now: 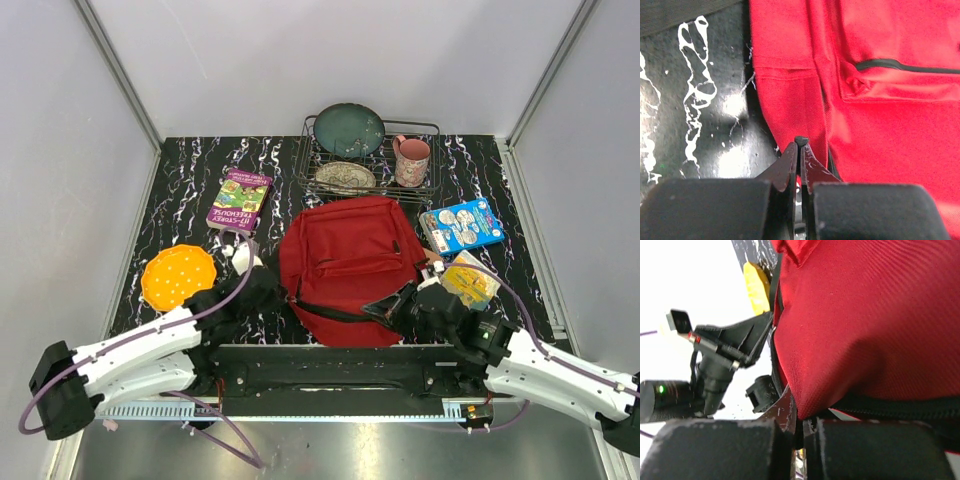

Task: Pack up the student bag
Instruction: Unzip the student bag at the center of the board.

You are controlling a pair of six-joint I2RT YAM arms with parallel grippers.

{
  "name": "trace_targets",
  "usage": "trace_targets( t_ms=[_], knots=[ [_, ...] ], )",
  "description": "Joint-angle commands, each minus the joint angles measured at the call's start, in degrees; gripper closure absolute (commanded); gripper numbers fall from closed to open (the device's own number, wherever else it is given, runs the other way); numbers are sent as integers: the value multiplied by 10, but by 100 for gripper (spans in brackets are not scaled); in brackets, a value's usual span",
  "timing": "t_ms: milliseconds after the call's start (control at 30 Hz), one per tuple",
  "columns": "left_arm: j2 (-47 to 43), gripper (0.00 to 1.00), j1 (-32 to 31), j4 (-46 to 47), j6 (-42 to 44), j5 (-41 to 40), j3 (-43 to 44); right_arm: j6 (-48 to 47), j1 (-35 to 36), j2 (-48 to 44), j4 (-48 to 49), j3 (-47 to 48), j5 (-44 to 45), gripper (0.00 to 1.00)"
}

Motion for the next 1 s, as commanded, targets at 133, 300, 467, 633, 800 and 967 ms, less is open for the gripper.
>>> trace_targets(
  t_ms=[133, 300, 467, 633, 800, 967],
  knots=[
    [117, 100, 101, 4, 145, -39, 15, -155, -8, 50, -14, 62, -31, 100],
    [182, 100, 130, 12, 173, -50, 54, -192, -8, 60, 31, 70, -63, 100],
    [205, 100, 147, 52, 210, -42, 73, -249, -8, 73, 6, 120, -88, 100],
    [228, 100, 164, 102, 247, -6, 81, -264, -9, 78, -3, 136, -95, 100],
    [245, 100, 173, 96, 261, 19, 99, -285, -9, 105, -5, 167, -83, 100],
    [141, 23, 172, 95, 272, 61, 80, -311, -10, 178, -10, 225, -54, 100]
  ],
)
